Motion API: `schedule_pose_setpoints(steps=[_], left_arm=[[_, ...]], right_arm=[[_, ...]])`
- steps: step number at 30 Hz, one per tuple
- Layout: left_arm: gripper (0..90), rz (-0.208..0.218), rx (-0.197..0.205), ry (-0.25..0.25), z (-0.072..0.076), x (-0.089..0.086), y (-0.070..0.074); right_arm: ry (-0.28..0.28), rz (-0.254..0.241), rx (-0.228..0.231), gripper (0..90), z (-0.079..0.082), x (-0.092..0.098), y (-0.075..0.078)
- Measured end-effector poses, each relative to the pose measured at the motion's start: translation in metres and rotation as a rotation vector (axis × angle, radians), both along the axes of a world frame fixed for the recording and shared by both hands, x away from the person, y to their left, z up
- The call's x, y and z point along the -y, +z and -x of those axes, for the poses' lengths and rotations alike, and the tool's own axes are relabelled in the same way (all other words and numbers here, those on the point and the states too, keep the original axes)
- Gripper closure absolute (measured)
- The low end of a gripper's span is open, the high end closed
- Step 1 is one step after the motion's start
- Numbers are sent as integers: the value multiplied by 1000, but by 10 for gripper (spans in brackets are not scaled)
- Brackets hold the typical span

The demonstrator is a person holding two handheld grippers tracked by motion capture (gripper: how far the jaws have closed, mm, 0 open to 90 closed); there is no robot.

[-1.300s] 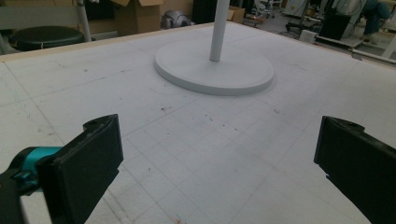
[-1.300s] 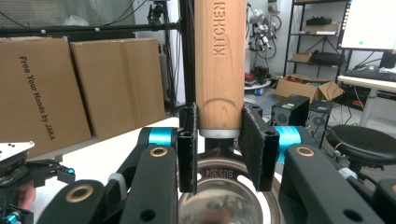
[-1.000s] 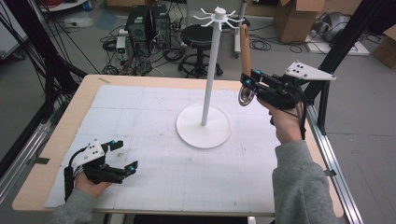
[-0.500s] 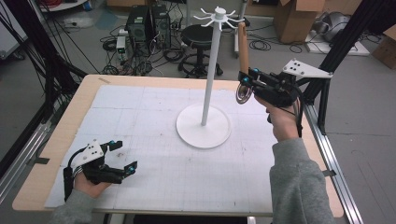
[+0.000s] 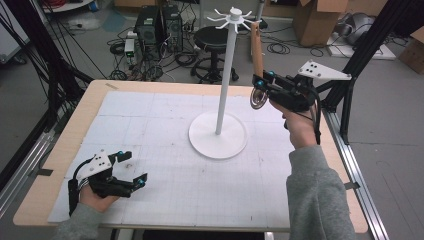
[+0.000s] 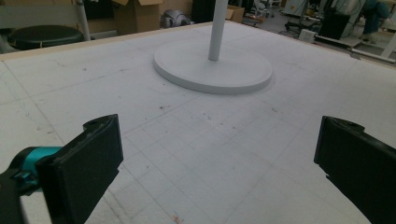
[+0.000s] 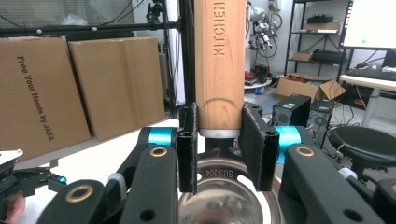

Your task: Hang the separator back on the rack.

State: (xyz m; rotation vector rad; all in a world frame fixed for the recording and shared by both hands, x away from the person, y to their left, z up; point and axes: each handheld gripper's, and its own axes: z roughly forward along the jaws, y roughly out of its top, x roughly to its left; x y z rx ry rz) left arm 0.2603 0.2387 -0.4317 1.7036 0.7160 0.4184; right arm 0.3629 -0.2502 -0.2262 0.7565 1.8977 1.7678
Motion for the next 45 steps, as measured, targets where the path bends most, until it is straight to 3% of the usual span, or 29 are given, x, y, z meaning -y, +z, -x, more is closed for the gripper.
schedule_pose_setpoints(steps=[21,45], left_arm=[[17,-1,-5,-5,0,0,-1],[17,11,-5,-12,2,-2,-2]], right_arm=[[-9,34,-15,697,-5,-2,-3],[-21,37,-18,694,-13,-22,-9]])
